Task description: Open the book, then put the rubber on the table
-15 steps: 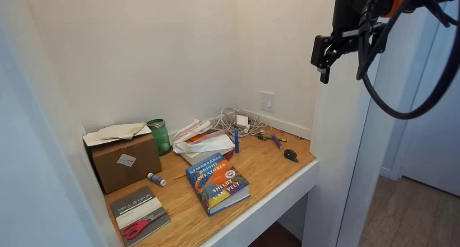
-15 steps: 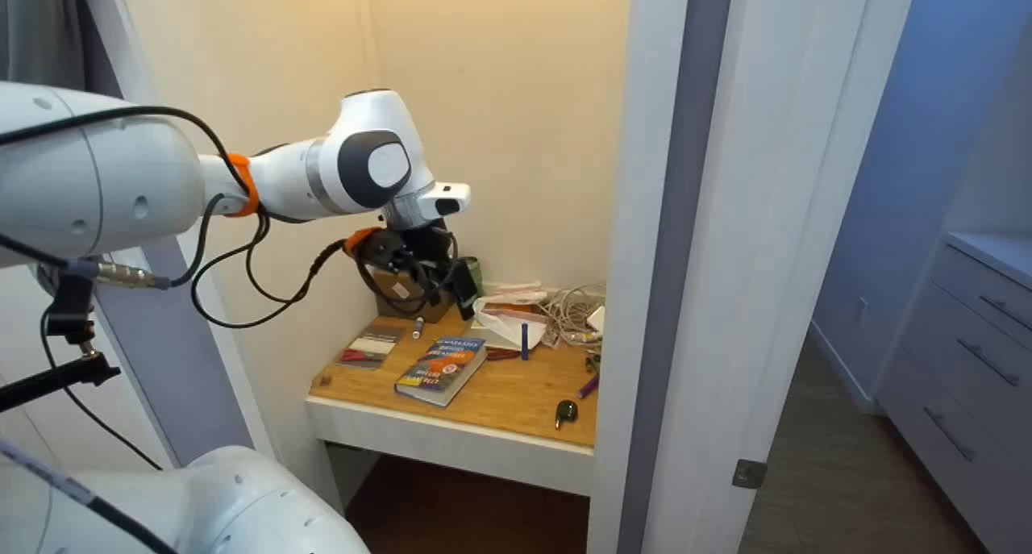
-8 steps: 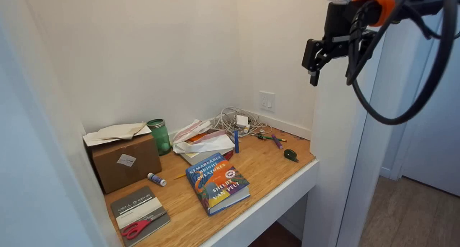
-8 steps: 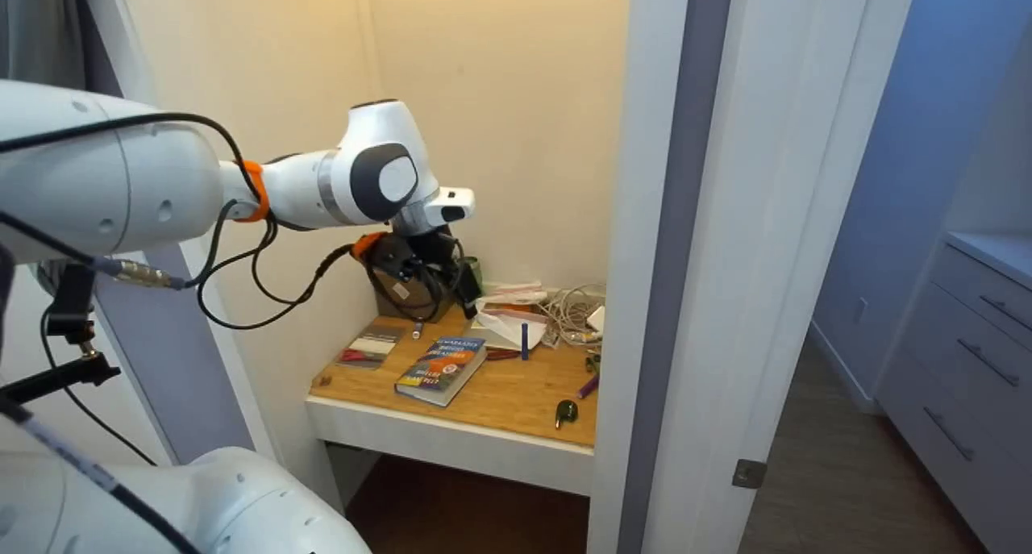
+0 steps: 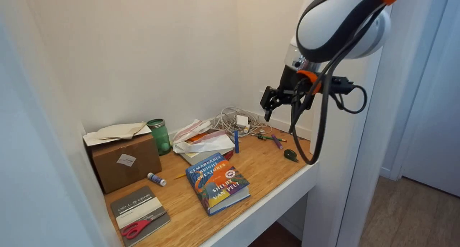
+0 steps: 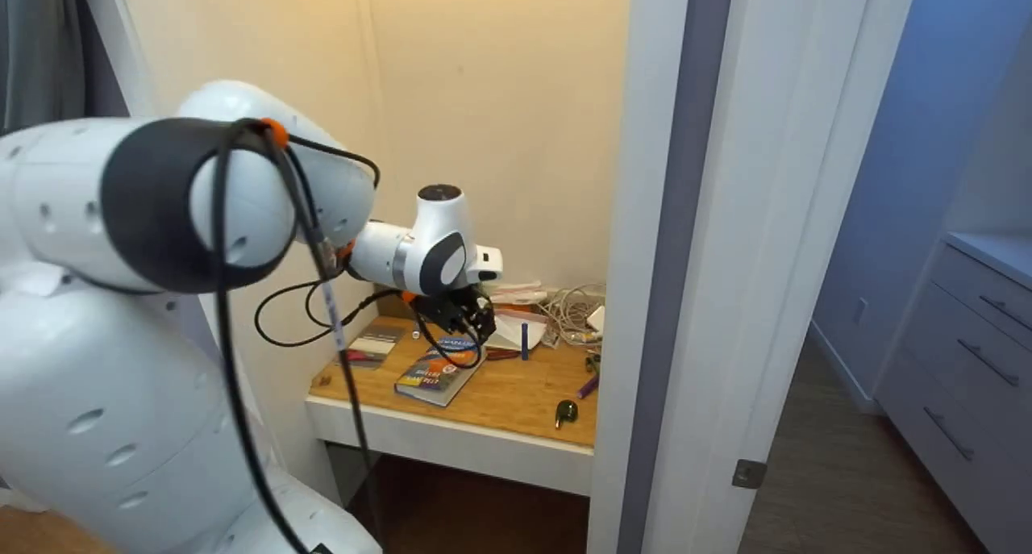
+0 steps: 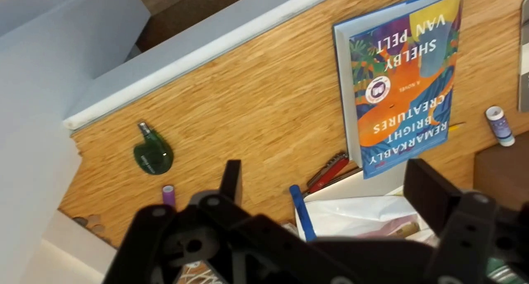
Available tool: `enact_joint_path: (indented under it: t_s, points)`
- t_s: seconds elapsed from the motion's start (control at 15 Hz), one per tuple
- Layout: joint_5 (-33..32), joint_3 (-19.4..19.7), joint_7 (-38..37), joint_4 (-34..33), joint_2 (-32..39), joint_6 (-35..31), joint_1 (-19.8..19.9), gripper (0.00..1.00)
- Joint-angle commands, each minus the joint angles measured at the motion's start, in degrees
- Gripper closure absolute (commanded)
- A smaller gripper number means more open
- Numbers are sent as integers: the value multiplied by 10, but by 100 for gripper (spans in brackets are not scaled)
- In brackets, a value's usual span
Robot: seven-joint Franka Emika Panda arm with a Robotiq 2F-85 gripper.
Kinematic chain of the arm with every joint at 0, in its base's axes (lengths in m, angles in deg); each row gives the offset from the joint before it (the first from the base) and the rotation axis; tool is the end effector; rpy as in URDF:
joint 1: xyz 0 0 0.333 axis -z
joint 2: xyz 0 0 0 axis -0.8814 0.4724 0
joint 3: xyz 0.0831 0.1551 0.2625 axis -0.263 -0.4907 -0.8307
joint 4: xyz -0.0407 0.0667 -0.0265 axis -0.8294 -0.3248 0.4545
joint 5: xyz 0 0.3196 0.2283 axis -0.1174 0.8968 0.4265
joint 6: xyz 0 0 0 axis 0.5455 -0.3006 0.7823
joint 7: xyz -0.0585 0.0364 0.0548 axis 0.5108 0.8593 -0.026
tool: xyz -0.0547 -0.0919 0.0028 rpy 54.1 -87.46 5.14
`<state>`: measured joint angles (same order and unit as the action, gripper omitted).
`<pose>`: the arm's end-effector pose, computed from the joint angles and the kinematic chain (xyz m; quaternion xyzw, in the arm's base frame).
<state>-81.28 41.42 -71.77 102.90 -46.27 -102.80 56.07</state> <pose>0.4490 0.1524 0.3937 -0.9868 0.0495 -0.1366 0.0714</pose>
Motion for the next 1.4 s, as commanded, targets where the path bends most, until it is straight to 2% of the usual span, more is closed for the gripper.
enact_joint_path:
  t_s: [0.0,0.2,0.4,0.8,1.33]
  points:
    - [111,27,100,-86,149,-22,-48,0]
    - [198,9,187,-152,231,16,-44,0]
    - [227,-13,262,-201,293,37,-26,0]
    - [218,-41,332,-266,381,71,0,0]
    - [208,-55,351,-322,449,117,12,0]
